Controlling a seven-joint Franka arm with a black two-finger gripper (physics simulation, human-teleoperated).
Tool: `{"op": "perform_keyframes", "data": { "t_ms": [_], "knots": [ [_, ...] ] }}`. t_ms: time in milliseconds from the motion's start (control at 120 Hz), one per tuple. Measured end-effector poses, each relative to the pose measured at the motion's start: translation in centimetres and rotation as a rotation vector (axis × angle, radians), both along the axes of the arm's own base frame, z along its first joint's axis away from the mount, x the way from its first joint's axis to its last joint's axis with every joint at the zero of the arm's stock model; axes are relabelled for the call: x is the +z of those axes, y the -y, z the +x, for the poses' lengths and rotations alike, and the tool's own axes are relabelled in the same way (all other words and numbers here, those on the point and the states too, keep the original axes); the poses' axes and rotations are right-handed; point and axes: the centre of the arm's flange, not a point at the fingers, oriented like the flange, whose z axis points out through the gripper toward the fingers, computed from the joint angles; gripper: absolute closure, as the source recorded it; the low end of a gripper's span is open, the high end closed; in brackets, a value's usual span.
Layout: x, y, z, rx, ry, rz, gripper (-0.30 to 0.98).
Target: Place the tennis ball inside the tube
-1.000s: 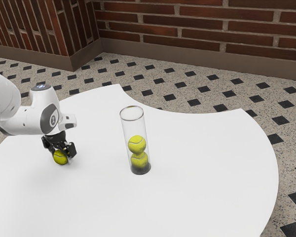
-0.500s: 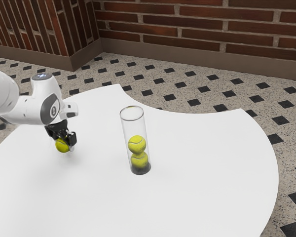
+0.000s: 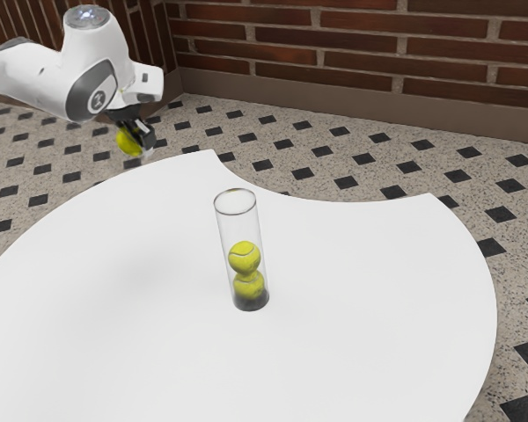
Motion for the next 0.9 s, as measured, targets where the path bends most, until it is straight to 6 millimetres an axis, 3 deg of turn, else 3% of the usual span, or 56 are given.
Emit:
{"op": "perform_keyframes", "data": {
  "t_ms": [442,700,900],
  "knots": [
    [2.5,11.4,1.9,-0.138,0.029,0.12,0.36],
    [0.1,15.2,4.6,-0.177,0.034,0.145,0.36],
    [-0.2,19.1,3.7,-0.178,0.005,0.118,0.36]
  ]
}}
